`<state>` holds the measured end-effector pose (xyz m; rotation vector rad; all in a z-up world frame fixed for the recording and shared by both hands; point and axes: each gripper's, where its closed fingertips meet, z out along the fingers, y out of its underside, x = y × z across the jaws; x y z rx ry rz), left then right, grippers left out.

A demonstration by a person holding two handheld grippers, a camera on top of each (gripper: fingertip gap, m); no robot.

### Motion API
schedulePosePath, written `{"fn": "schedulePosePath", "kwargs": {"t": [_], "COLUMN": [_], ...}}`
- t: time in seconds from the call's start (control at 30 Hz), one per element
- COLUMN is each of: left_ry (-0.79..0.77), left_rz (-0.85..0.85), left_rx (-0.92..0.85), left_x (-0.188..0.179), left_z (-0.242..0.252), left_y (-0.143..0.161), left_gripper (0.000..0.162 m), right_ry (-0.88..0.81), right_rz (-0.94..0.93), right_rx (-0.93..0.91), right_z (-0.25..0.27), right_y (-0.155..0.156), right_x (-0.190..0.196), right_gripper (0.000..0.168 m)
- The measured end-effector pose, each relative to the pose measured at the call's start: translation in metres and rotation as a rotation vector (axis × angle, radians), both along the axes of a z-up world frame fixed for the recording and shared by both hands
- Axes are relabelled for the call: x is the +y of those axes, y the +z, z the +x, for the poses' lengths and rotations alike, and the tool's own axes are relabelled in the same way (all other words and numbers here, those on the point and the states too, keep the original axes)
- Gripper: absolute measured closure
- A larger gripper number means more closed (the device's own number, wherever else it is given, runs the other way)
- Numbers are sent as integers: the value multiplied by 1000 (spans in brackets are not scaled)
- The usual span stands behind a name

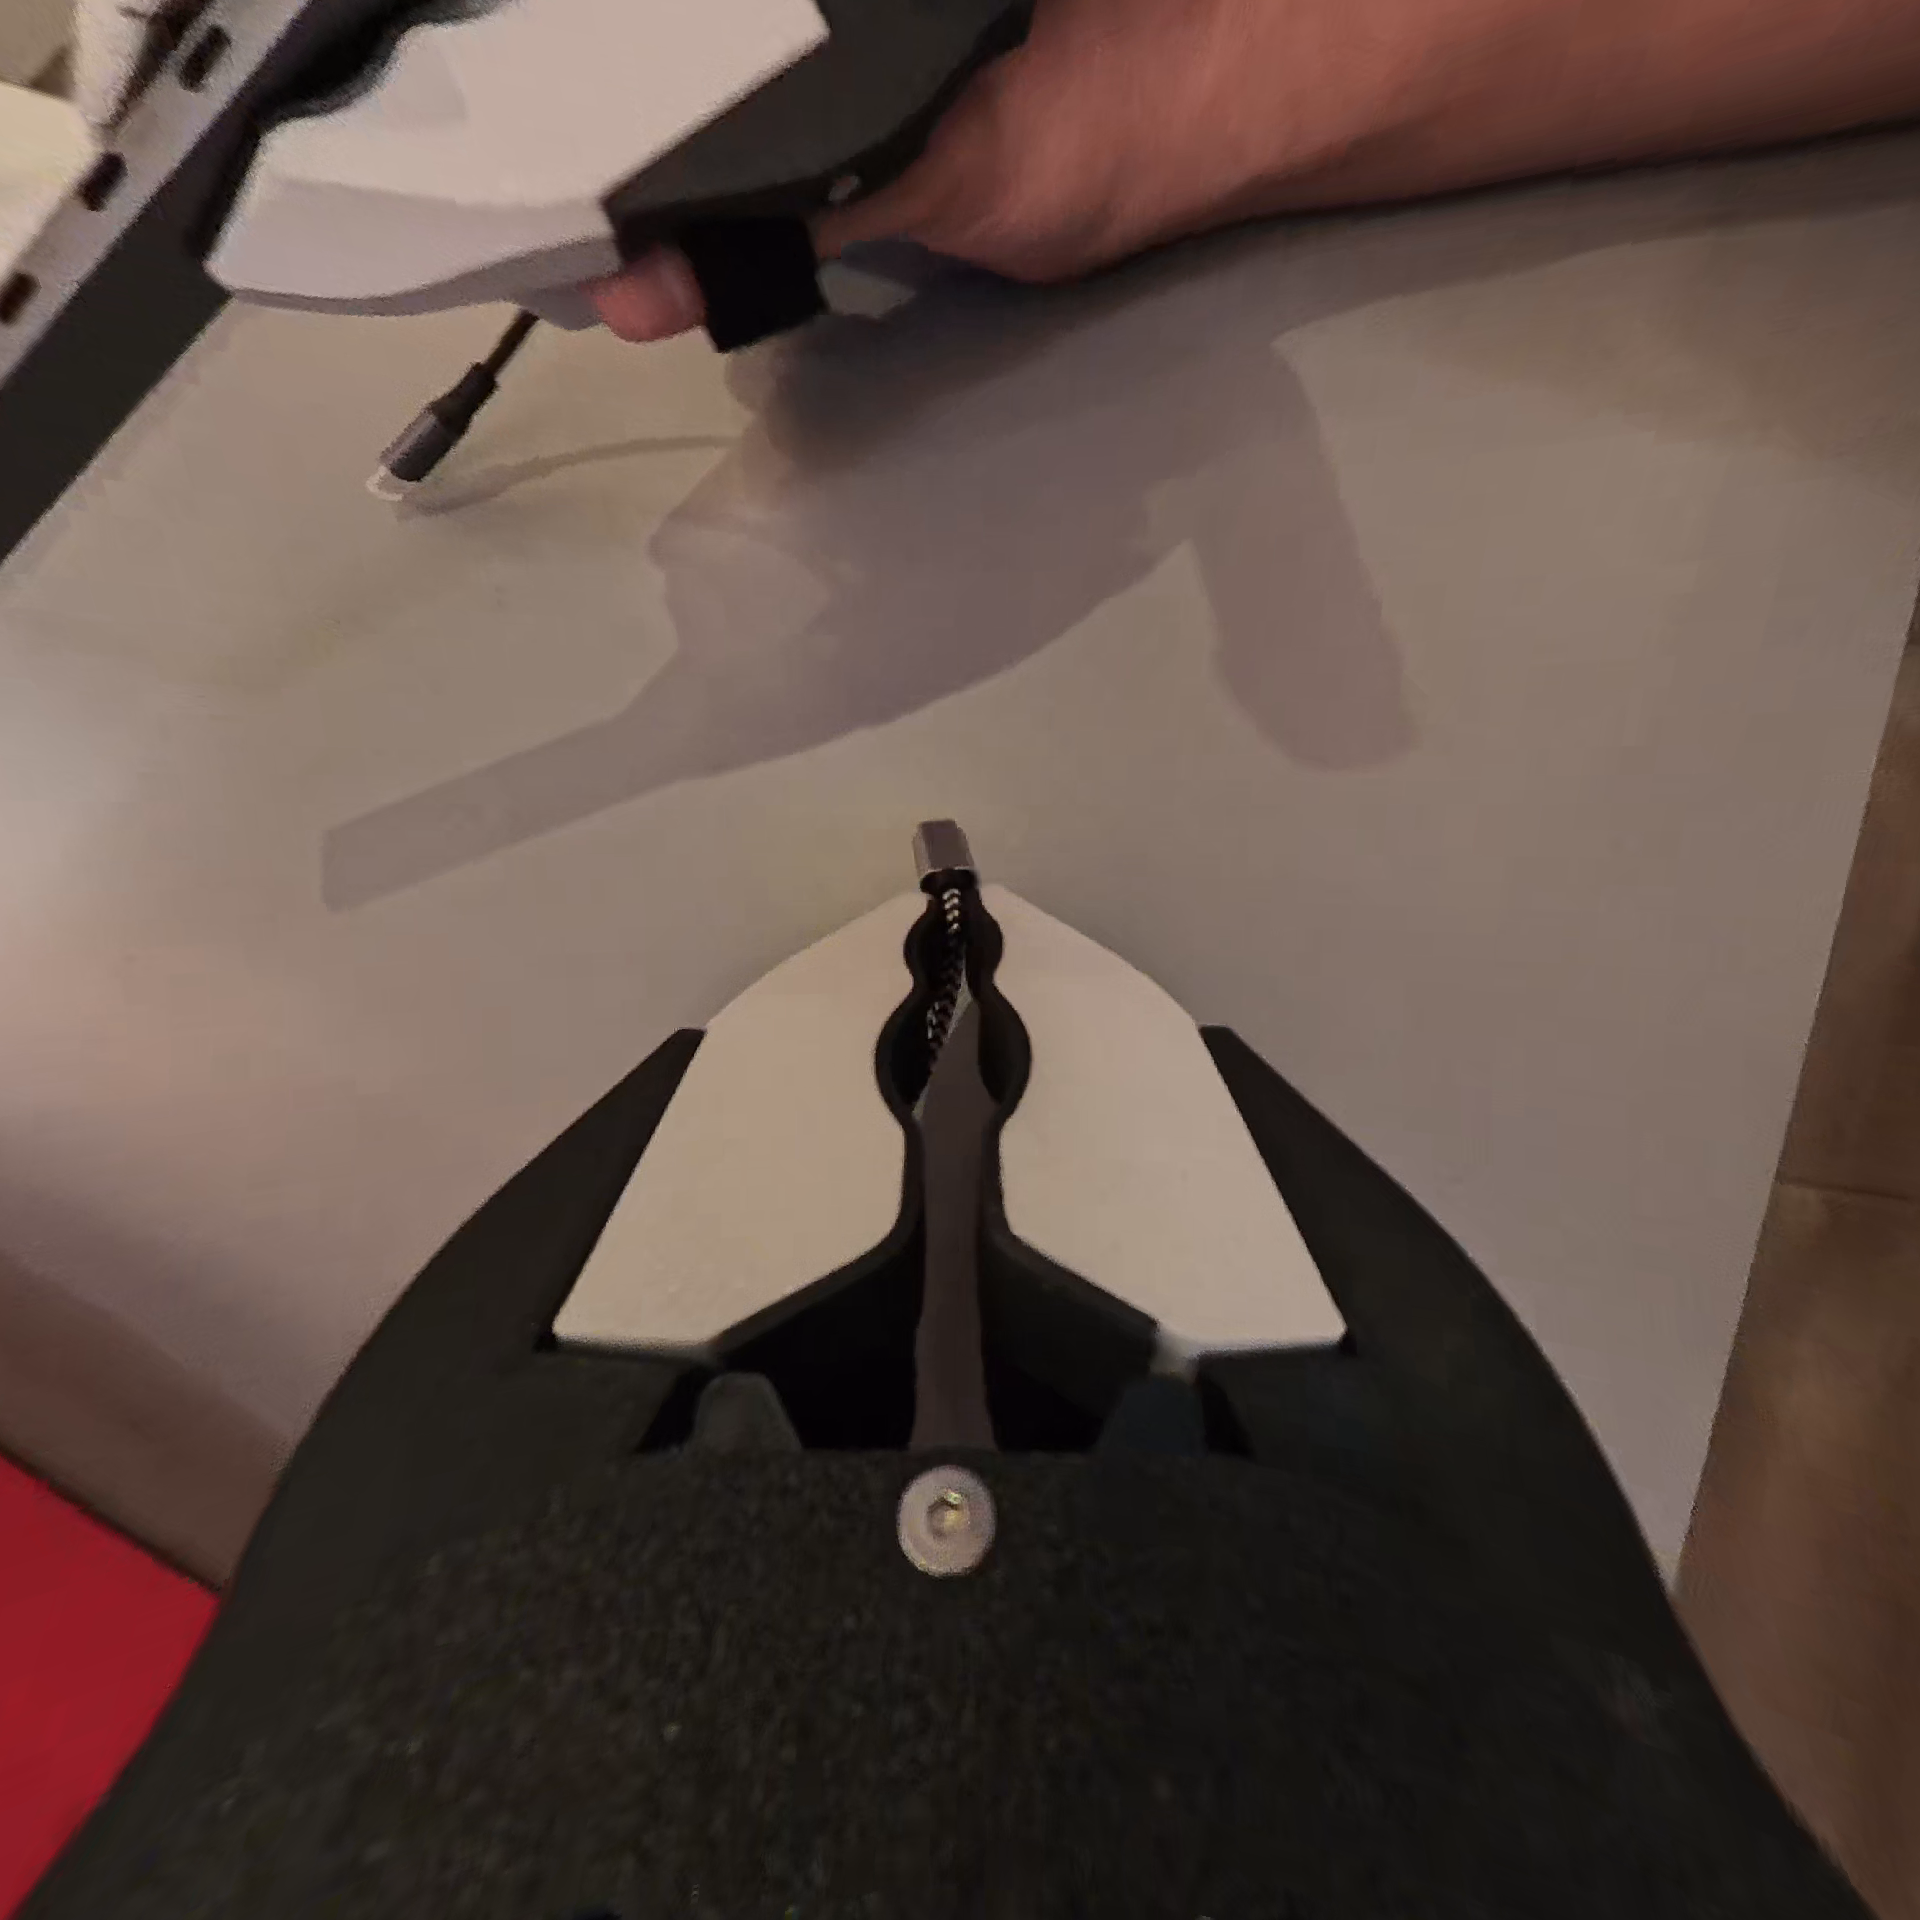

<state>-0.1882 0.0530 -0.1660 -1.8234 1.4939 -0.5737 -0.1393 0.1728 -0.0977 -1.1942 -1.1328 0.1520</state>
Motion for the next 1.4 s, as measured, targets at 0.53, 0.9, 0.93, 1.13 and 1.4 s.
{"fn": "schedulePosePath", "kwargs": {"t": [0.53,0.9,0.93,1.13,1.4], "left_ry": [237,246,239,246,245], "left_rz": [-39,-26,-29,-52,-63], "left_rx": [-158,-76,-72,-81,-77], "left_x": [81,86,84,84,84], "left_z": [13,8,9,8,6], "left_y": [92,77,76,74,74], "left_gripper": [159,159,159,159,159], "right_ry": [-16,9,8,13,25], "right_rz": [167,185,182,175,182], "right_rx": [-109,-131,-133,-138,-165], "right_z": [-9,-17,-17,-18,-22], "right_y": [1,-1,-1,-3,-6], "right_x": [-9,-16,-15,-15,-18], "right_gripper": [158,158,158,158,158]}}
